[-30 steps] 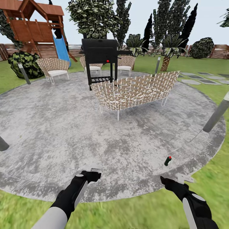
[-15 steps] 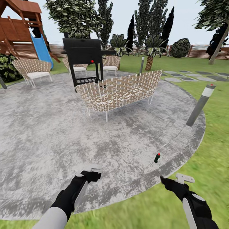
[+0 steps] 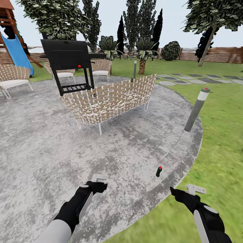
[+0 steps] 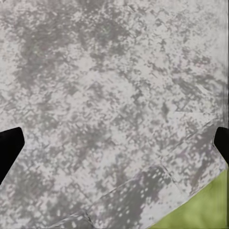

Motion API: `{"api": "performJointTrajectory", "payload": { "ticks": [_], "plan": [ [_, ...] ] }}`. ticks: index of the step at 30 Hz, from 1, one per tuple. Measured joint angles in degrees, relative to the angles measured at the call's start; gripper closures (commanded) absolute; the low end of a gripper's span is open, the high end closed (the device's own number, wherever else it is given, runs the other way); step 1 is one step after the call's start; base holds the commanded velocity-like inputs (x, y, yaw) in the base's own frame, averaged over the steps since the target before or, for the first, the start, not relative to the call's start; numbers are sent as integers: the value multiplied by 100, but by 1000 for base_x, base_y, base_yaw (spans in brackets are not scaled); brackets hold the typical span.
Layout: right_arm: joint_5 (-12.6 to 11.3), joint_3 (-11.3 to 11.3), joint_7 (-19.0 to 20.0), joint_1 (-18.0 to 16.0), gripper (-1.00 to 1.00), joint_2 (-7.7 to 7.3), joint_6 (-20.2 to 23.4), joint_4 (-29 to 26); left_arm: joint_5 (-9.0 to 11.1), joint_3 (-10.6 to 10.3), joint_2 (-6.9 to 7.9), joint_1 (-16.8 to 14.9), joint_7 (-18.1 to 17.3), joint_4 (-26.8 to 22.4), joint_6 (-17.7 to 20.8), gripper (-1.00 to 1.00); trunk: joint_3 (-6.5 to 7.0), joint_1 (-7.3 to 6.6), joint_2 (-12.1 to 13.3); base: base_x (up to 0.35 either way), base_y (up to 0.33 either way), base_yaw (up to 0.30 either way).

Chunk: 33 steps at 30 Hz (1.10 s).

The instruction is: Pick up the pesticide atomizer in the garden and spray insectifuge to fully cover both potted plants in the garden.

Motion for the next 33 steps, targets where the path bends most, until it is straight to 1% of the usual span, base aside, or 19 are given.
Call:
{"api": "performJointTrajectory", "payload": {
  "ticks": [13, 30, 31, 32, 33],
  "plan": [
    [-1, 3, 0, 0, -100, 0, 0, 0, 0, 0, 0, 0, -4, 0, 0, -100, 0, 1, 0, 41, 4, -272],
    [-1, 6, 1, 0, -100, 0, -2, 1, 0, 1, -1, 0, -1, 0, 1, -100, 0, -1, 0, 281, 154, -269],
    [-10, 7, 1, -8, -100, 24, -2, 5, -13, 3, 32, -3, 0, 11, 1, -100, -11, -77, 123, 191, 168, -137],
    [2, 8, 1, -1, -100, 1, -1, 2, 4, 1, 0, 0, 0, -2, 2, -100, 0, -105, 52, 162, 167, -70],
    [0, 8, 1, -1, -100, 0, -2, 2, 0, 2, 0, 1, 0, -2, 3, -100, 0, -46, -69, 146, 169, -45]
  ]
}}
